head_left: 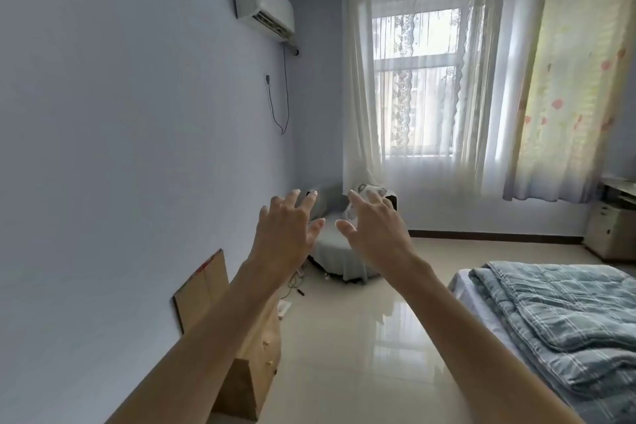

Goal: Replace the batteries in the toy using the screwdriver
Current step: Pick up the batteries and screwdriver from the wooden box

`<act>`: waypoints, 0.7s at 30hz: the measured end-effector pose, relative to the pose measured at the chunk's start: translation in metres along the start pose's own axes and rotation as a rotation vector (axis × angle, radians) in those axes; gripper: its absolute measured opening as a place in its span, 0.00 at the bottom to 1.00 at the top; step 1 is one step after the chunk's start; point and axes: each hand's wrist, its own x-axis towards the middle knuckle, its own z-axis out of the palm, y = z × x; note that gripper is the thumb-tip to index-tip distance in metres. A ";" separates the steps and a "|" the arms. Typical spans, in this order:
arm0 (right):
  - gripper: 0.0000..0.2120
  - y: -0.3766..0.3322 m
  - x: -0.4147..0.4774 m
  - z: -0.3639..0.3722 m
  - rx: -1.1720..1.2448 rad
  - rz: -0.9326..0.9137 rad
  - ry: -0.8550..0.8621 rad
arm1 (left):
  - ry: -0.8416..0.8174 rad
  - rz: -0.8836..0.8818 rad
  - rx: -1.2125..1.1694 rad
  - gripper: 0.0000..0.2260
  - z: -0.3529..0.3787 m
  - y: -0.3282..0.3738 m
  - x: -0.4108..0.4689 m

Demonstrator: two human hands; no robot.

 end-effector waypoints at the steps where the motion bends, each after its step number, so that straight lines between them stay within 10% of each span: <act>1: 0.31 0.007 0.010 0.003 0.020 -0.018 -0.004 | -0.007 -0.005 -0.008 0.27 0.006 0.002 0.010; 21: 0.33 0.057 0.258 0.143 0.076 -0.178 -0.094 | 0.046 -0.155 0.102 0.29 0.155 -0.082 0.199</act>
